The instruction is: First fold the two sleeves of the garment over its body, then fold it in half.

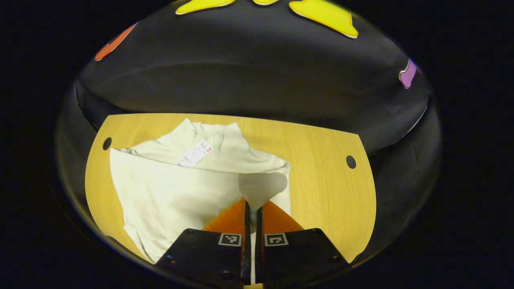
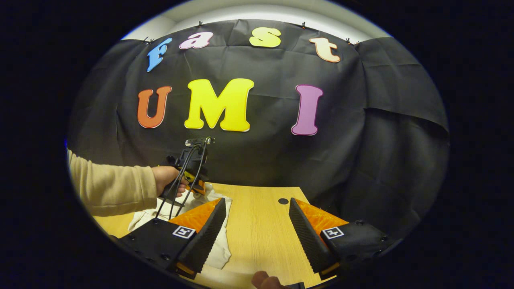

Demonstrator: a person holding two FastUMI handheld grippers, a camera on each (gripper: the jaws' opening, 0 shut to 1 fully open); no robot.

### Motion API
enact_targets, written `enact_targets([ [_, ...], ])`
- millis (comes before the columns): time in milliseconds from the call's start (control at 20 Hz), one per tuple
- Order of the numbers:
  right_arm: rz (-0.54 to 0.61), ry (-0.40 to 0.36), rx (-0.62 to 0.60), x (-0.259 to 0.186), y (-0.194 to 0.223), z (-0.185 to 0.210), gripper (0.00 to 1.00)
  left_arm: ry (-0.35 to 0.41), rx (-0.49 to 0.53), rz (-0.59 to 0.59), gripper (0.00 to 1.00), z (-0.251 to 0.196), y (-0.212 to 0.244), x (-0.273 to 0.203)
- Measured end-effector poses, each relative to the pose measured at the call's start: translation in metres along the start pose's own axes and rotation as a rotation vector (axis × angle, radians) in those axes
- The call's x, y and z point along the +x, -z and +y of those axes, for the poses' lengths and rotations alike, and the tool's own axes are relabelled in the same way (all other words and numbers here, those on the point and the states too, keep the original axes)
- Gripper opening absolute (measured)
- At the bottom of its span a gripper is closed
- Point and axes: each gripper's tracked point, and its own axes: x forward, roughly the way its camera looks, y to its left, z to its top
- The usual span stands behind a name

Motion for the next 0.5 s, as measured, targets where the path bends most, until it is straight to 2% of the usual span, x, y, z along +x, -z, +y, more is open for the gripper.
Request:
enact_targets([
  [200,0.025,0.019,-0.005,-0.004,0.013,-0.009,0.98,-0.001,0.039,0.03,0.07,-0.022,0.019,0.011],
  [400,0.054,0.027,-0.011,-0.008,0.027,-0.015,0.99,-0.022,0.027,0.022,0.08,-0.028,0.013,0.005],
  [450,0.061,0.031,-0.011,-0.009,0.029,-0.017,0.98,-0.018,0.02,0.029,0.17,-0.031,0.021,0.016],
  [500,0.065,0.034,-0.009,-0.01,0.031,-0.019,0.98,-0.021,0.019,0.034,0.1,-0.027,0.021,0.013],
])
